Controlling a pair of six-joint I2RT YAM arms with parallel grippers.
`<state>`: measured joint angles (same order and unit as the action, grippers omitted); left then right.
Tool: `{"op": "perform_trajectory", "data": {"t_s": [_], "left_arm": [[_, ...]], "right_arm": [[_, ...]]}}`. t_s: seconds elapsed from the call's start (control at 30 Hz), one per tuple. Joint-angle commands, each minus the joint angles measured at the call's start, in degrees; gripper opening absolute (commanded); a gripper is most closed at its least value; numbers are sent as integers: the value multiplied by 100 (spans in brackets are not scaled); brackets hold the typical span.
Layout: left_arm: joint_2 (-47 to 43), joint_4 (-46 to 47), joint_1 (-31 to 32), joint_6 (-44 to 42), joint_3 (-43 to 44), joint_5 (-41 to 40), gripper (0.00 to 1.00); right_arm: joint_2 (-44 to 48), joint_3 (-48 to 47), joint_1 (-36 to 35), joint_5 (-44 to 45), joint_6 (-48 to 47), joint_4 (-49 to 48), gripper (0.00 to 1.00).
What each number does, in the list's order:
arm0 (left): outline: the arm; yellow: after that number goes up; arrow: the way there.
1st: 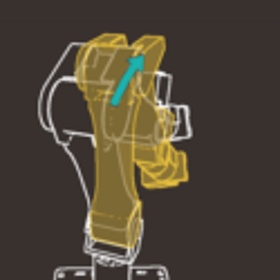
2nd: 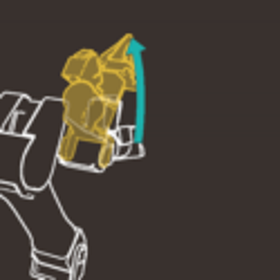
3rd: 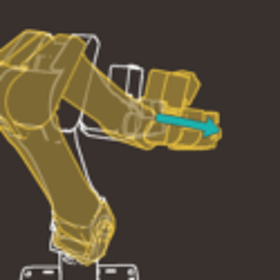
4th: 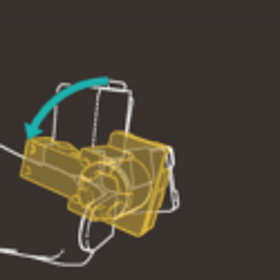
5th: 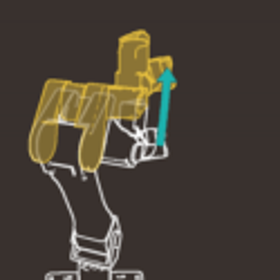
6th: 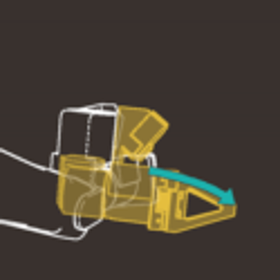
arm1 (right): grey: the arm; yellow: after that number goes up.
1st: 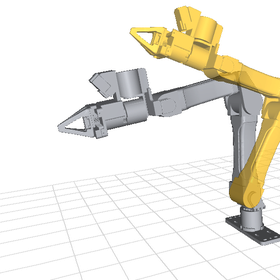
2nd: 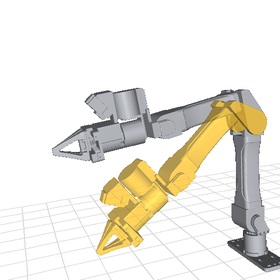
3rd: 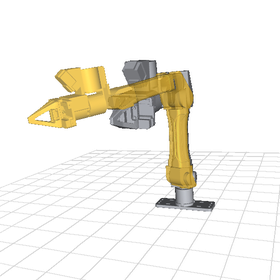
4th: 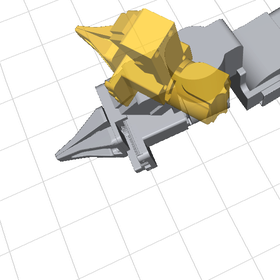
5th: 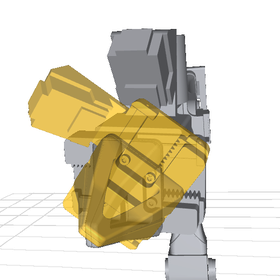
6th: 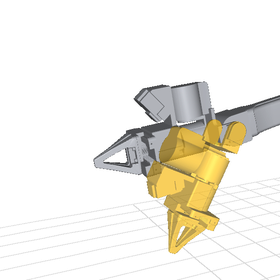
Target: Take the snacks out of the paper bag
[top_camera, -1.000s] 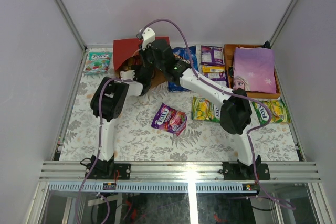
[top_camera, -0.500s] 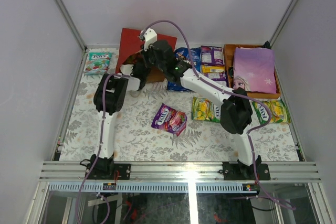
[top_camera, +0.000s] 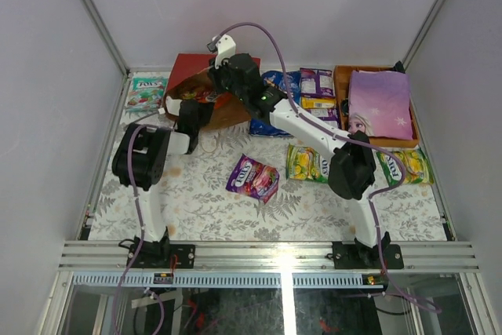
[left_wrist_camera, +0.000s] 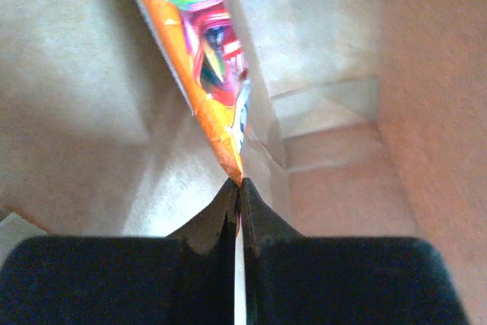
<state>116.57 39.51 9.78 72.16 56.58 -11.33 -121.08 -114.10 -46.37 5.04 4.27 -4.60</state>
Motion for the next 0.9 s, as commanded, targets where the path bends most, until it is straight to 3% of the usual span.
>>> {"op": "perform_trajectory", "data": {"t_s": [0.0,0.27,0.53,0.7,0.87], "left_arm": [[-966,650,81,-612,-658,556,0],[-2668,-472,109,-1035,-1477,1121,0],[-4492,-2006,107,-1877,-1738,1584,0],[-5727,-2968,99,-2112,-1891,1565,0],[-6673,-3880,81,-2558,-1803,2119,0]], "right_arm": [[-93,-465,24,64,191,-196,0],[-388,-885,23,181,184,57,0],[-184,-242,104,-165,-774,-84,0],[-91,-172,405,-548,-520,-56,0],[-132,-223,449,-467,-575,36,0]]}}
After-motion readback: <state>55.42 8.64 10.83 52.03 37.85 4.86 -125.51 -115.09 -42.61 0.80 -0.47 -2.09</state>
